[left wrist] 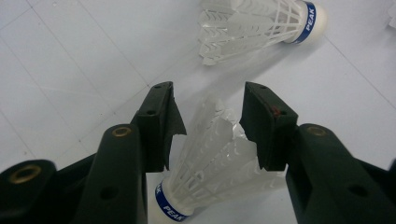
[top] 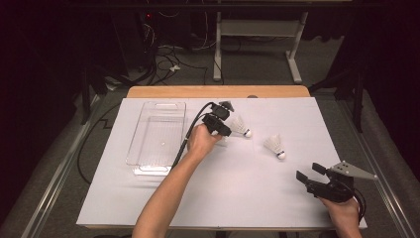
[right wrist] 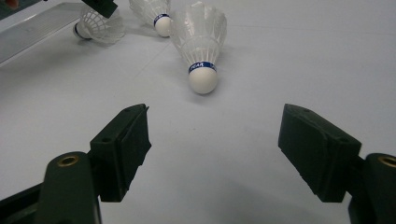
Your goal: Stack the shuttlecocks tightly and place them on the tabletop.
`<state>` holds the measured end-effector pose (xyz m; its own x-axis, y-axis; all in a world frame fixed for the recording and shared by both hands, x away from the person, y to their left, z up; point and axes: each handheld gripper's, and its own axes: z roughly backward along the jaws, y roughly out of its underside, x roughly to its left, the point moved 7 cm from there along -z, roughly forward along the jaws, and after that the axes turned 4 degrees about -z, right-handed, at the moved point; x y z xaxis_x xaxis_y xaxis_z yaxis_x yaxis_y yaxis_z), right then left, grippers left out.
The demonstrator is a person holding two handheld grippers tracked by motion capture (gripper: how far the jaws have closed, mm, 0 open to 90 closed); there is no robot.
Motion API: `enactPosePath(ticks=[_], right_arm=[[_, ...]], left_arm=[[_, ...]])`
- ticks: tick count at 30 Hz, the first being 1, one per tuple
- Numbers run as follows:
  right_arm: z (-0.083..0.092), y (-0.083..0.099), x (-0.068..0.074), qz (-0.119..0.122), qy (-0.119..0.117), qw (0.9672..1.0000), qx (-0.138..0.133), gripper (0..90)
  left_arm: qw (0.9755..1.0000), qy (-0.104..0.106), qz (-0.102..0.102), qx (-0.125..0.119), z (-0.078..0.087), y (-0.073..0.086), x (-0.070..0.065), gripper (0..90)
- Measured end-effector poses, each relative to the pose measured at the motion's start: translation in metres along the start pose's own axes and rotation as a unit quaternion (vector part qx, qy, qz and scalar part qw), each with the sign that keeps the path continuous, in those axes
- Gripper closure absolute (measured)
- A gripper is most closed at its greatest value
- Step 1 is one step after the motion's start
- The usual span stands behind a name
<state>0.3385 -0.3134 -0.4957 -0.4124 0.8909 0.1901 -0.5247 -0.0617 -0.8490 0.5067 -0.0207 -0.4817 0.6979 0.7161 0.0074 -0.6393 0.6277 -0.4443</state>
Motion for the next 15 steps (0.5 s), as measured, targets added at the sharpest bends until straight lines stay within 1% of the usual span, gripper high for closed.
enactPosePath(ticks=[12, 15], right_arm=[[0.0001, 0.0000, 0.0002, 0.000, 0.000, 1.0000, 0.000, 25.1], [0.0001, 0.0000, 0.0001, 0.000, 0.000, 1.0000, 0.000, 25.1]], left_arm=[[0.9998, 0.009, 0.016, -0.001, 0.0012, -0.0004, 0.0010, 50.8], [0.9997, 0.012, 0.020, -0.005, 0.0016, -0.0010, 0.0010, 50.0]])
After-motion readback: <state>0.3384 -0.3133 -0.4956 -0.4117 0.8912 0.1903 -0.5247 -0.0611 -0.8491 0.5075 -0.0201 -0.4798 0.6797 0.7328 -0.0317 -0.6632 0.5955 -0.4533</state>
